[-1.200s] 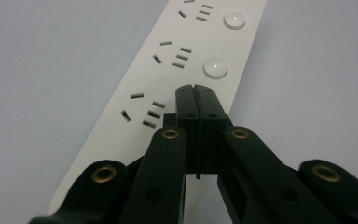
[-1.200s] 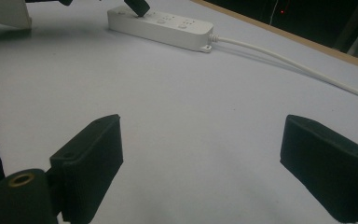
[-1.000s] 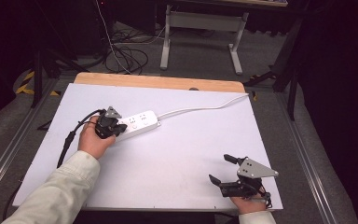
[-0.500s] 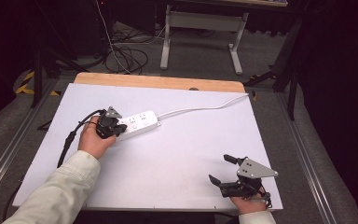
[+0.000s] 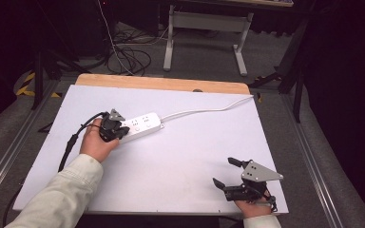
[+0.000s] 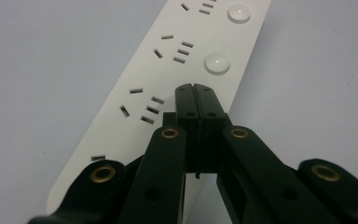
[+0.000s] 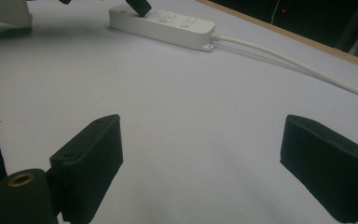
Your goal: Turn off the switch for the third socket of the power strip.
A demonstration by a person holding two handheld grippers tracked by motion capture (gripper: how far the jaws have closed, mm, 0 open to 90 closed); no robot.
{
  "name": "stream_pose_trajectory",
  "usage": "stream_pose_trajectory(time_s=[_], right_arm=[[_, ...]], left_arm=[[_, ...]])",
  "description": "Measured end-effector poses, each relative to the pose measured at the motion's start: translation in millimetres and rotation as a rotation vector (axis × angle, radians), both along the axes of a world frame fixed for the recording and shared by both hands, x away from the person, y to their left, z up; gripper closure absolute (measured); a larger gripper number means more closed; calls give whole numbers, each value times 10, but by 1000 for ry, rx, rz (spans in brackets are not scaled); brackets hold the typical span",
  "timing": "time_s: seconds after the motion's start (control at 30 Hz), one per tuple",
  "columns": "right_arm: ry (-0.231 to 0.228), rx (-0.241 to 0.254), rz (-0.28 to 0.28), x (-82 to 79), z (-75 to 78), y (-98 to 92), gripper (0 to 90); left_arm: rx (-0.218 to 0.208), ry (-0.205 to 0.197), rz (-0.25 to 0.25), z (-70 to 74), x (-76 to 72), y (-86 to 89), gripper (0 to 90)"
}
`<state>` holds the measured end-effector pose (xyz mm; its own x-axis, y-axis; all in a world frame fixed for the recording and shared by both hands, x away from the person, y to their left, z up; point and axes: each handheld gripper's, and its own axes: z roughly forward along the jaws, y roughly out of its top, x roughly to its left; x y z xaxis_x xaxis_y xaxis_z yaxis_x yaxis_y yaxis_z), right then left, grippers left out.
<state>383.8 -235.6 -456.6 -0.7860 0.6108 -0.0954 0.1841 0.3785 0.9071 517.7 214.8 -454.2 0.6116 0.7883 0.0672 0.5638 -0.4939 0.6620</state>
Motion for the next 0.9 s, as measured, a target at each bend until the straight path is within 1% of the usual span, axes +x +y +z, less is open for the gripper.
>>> stream_pose_trajectory(time_s=[0.17,0.43,0.47,0.6,0.7,0.77,0.8,0.83,0.9], right_arm=[[0,-1,0,-1,0,1,134],[4,1,-3,0,-1,6,134],[4,1,-3,-1,-1,6,134],[4,3,-2,0,-2,5,134],[3,-1,-2,-1,-1,6,134],[3,-1,-1,-1,-1,5,134],[3,-1,-1,-1,-2,6,134],[3,-1,-1,-1,-2,6,134],[5,1,0,0,-3,11,134]], left_arm=[[-14,11,8,-1,3,6,898],[-14,12,21,4,9,5,899],[-22,19,21,2,9,2,899],[-22,24,28,5,9,-3,899],[-17,21,32,6,6,-3,899],[-27,26,30,1,8,-1,899],[-28,26,32,0,8,-2,899],[-13,18,35,4,4,-6,899],[-11,17,34,2,0,-20,899]])
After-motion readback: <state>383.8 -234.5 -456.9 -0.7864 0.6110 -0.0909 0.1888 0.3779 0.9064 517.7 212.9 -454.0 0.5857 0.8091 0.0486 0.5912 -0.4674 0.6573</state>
